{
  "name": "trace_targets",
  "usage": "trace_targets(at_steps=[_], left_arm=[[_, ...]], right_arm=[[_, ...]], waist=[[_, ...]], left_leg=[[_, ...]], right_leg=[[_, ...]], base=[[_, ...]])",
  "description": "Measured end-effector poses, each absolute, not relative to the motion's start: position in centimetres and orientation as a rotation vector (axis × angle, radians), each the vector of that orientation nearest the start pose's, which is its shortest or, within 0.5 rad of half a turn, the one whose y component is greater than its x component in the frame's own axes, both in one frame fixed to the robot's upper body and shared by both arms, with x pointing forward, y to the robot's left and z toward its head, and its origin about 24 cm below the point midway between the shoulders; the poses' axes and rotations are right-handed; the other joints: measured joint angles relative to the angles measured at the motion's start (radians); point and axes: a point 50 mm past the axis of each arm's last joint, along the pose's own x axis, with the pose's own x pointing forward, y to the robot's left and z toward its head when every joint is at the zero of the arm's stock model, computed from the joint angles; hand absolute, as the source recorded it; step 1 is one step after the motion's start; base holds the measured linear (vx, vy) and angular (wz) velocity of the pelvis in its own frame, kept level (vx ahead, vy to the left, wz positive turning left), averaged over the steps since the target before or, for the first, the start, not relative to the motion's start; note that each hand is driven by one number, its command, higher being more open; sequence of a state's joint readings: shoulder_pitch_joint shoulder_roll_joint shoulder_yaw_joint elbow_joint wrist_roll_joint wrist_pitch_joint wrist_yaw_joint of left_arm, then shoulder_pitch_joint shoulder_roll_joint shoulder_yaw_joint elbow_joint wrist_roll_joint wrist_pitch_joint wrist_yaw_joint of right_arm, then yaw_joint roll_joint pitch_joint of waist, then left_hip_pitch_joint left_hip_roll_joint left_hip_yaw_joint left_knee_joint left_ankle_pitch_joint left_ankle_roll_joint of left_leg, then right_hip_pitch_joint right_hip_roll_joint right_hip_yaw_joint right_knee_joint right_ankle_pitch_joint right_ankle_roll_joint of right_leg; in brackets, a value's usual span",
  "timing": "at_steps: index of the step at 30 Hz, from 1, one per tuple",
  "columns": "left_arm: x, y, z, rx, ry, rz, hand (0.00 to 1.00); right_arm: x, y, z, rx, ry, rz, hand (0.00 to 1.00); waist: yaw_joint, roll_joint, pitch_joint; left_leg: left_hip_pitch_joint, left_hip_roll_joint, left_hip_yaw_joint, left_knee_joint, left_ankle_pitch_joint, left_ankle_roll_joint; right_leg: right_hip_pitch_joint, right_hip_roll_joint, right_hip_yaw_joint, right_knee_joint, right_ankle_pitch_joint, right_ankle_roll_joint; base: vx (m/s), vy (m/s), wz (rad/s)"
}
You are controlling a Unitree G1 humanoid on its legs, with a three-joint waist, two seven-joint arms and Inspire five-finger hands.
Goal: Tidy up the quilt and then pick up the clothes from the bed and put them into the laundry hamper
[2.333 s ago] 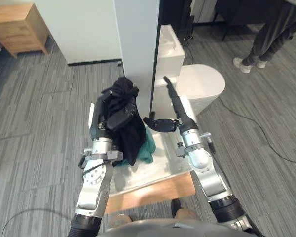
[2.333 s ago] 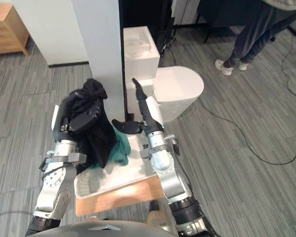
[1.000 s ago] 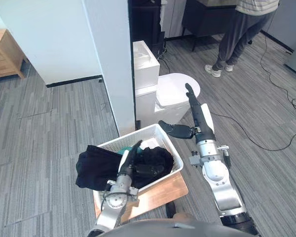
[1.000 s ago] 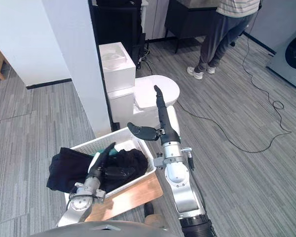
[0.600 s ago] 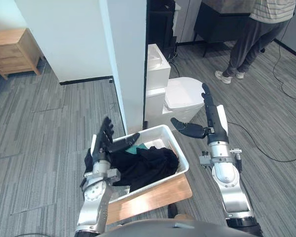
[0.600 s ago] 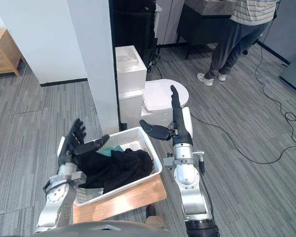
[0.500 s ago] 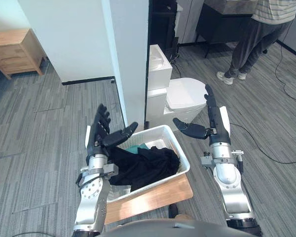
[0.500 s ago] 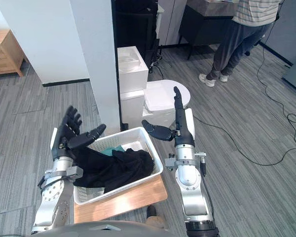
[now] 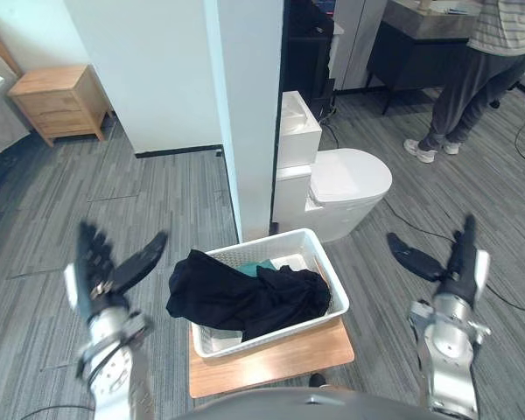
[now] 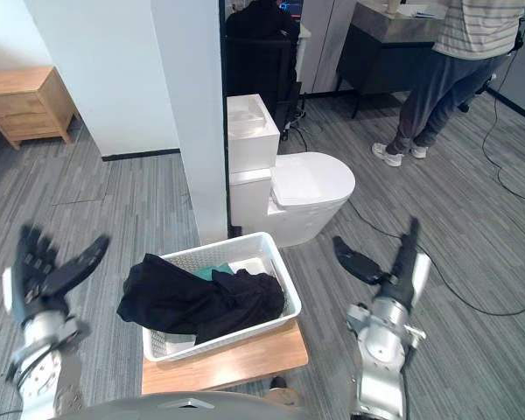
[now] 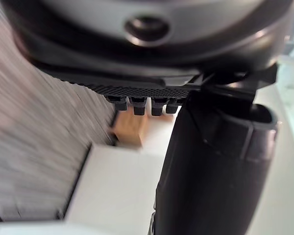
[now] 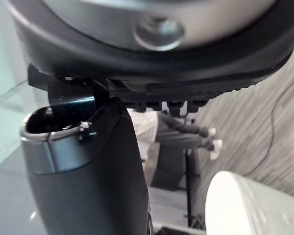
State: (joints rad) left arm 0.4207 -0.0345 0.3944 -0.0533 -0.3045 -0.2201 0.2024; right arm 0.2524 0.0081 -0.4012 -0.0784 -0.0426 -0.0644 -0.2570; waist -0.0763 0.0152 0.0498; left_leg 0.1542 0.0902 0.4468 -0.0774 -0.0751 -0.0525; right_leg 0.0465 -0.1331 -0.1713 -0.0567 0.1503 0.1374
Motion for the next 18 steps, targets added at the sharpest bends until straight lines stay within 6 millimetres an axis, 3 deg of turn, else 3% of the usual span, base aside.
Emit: trace_targets(at_steps=[3,8,11,13,14,18], left_arm=[[7.5,28.8,-3.4,-0.168,0.271,0.966,1.0],[3.1,28.7,-7.5,-0.217,0.496,1.117,1.0],[0.7,27.2,-10.8,-0.29,0.693,1.144,1.0],[-0.5,25.7,-12.8,-0.343,0.832,1.116,1.0],[-1.5,24.5,-13.9,-0.379,0.919,1.095,1.0],[-1.7,22.8,-15.5,-0.44,1.031,1.048,1.0]], right_arm=[[15.1,-27.7,1.3,-0.065,0.121,-0.825,1.0],[14.7,-27.5,0.6,-0.063,0.153,-0.841,1.0],[14.6,-26.5,-3.3,-0.02,0.318,-0.812,1.0],[13.8,-24.9,-7.3,0.065,0.504,-0.774,1.0],[12.5,-23.3,-10.2,0.123,0.655,-0.735,1.0],[8.4,-21.2,-14.3,0.208,0.923,-0.687,1.0]], waist=[[0.019,-0.01,0.006],[0.043,-0.01,0.005],[0.044,-0.016,-0.001],[0.048,-0.019,-0.003],[0.048,-0.018,-0.006],[0.073,-0.008,-0.008]], left_leg=[[0.014,0.022,0.053,0.045,-0.027,-0.016],[0.013,0.034,0.075,0.091,-0.058,-0.027],[0.013,0.04,0.087,0.095,-0.064,-0.034],[0.021,0.041,0.096,0.093,-0.066,-0.039],[0.033,0.043,0.1,0.091,-0.059,-0.043],[0.071,0.035,0.1,0.072,-0.053,-0.05]], right_leg=[[0.026,0.001,-0.032,0.003,-0.019,-0.026],[0.04,-0.001,-0.055,0.003,-0.044,-0.042],[0.041,0.001,-0.062,0.003,-0.049,-0.043],[0.044,0.002,-0.067,0.004,-0.056,-0.054],[0.052,0.004,-0.067,0.005,-0.059,-0.059],[0.067,-0.001,-0.071,0.038,-0.092,-0.057]], base=[[0.0,-0.014,0.02],[0.0,-0.052,-0.04],[0.01,-0.041,-0.01],[0.02,-0.04,-0.06],[0.03,-0.044,-0.07],[0.01,-0.012,0.01]])
